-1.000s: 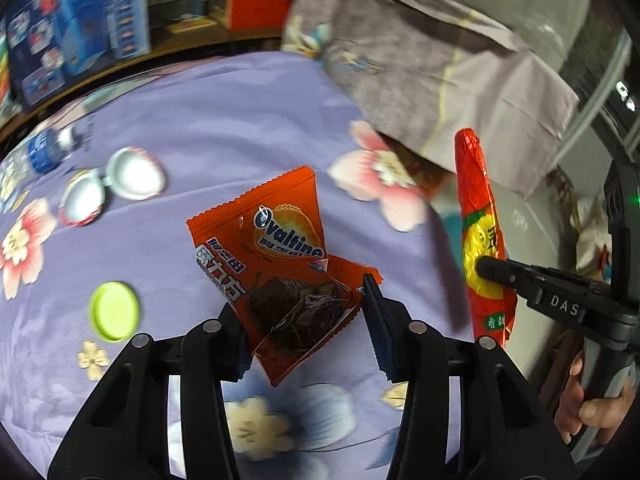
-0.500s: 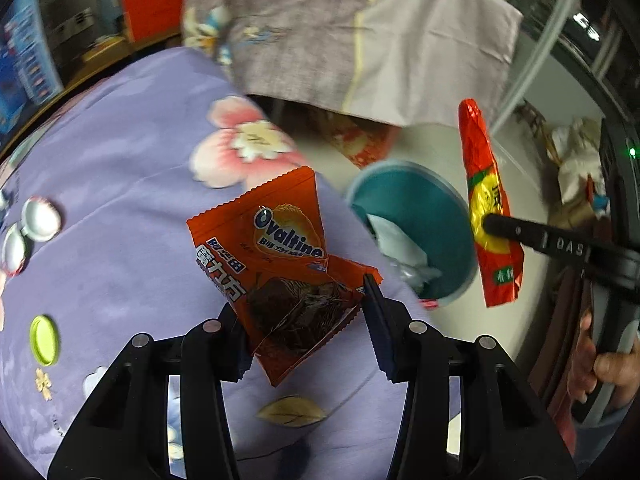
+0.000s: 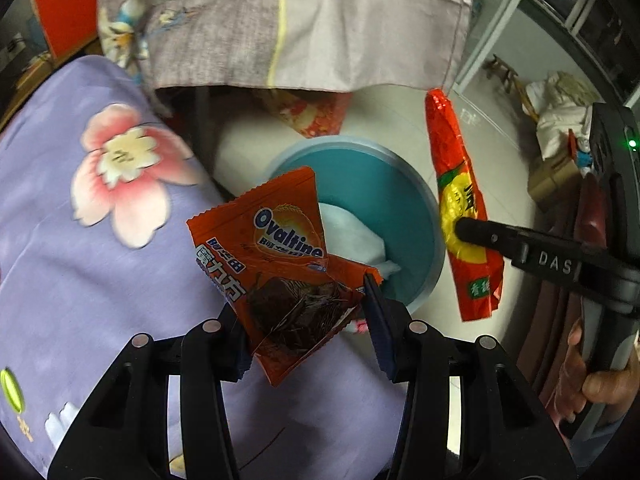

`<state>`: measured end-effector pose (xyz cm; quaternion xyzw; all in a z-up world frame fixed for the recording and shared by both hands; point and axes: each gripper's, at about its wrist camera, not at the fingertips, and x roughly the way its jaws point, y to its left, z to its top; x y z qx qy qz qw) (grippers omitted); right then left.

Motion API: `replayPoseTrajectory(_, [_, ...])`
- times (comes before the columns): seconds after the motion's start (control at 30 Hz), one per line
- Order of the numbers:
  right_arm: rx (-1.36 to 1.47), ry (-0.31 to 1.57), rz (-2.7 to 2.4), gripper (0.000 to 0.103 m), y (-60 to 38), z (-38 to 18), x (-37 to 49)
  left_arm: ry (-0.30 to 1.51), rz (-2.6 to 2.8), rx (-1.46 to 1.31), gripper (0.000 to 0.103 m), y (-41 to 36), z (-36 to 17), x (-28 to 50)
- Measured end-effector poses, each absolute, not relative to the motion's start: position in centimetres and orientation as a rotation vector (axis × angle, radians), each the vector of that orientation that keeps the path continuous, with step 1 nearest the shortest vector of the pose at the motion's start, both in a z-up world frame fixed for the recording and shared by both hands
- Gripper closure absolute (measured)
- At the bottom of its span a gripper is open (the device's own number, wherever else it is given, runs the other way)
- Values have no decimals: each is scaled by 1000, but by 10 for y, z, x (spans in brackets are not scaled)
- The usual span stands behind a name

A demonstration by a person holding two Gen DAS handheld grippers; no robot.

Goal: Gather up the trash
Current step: 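Carry the red and Ovaltine wrappers over the teal bin, then open the right tool over the bin while the left tool releases the Ovaltine wrapper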

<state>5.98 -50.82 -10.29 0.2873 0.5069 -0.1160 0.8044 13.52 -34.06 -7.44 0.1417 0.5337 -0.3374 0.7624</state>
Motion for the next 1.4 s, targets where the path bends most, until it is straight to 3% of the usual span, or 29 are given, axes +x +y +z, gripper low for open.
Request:
replayPoseTrajectory(0.2, [622,1098,-261,87,-518,-108,66,1189,-751,299,51,-363,-88,147])
replayPoseTrajectory(0.33, [629,1108,-265,86,-520,-112,68,1189,-753,296,42,-370,-90,151])
replayPoseTrajectory(0.47, [628,1116,-264,85,-521,-115,71,1177,-732,296,19,-366,-90,154])
replayPoseTrajectory(0.63, [619,1131,-252,82,-519,-119,78,1170,-713,287,15,-354,-86,155])
replayPoseTrajectory(0.73, [606,1138,-247,73,-516,-122,83,1166,-701,289,11,-345,-85,154])
replayPoseTrajectory(0.87, [616,1141,-244,34,-514,-126,85,1158,-692,286,9,-337,-81,153])
replayPoseTrajectory(1.13, [643,1158,-277,26,-515,-130,80,1168,-680,283,7,-326,-81,148])
replayPoseTrajectory(1.4, [666,1157,-314,26,-516,-124,72,1181,-676,268,7,-316,-80,145])
